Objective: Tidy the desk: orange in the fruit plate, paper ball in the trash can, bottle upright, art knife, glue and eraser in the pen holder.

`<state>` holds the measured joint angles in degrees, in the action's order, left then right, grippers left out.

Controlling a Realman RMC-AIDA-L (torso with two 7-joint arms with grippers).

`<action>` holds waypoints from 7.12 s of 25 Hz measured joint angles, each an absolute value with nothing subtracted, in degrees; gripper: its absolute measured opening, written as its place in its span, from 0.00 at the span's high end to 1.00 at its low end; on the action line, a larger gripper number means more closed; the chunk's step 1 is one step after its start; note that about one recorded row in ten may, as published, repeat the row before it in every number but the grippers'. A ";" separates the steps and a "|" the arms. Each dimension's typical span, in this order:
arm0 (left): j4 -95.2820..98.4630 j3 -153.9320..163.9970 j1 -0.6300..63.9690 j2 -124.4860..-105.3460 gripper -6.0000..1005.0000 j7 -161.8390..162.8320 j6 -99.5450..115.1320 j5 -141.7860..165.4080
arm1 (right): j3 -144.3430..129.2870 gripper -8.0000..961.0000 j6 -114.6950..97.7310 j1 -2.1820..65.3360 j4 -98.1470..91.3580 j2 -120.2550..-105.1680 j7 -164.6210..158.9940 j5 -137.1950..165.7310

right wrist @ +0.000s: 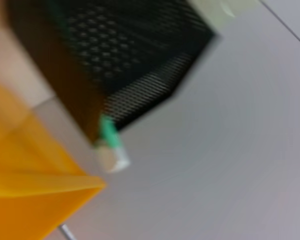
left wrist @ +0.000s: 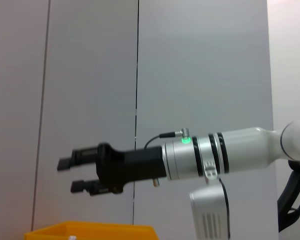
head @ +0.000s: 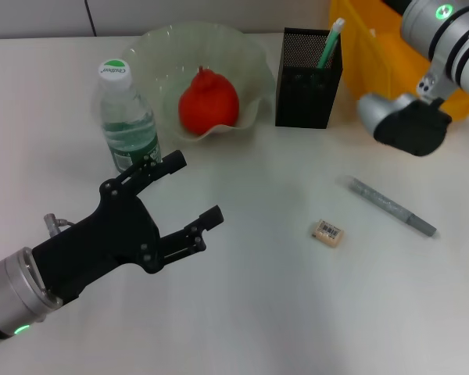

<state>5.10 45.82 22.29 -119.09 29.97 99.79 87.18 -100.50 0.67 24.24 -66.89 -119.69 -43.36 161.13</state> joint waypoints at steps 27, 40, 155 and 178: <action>5.77 53.81 21.78 -118.22 0.14 33.20 95.98 87.82 | -97.30 0.34 -0.41 23.75 -73.23 -119.05 -135.45 143.15; 13.94 57.38 20.25 -117.59 0.14 40.38 90.38 88.61 | -85.90 0.34 -43.84 30.10 -83.34 -118.02 -144.86 112.54; 16.26 57.90 21.88 -118.12 0.14 46.06 91.07 89.02 | -65.39 0.69 -76.46 56.31 -62.37 -118.83 -145.30 158.02; 16.31 57.47 21.31 -118.05 0.14 45.87 92.85 88.85 | -64.80 0.42 -91.09 55.91 -70.92 -119.03 -147.87 157.11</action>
<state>16.31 57.47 21.31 -118.05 45.87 92.85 88.85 -64.80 -91.09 55.91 -70.92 -119.03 -147.87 157.11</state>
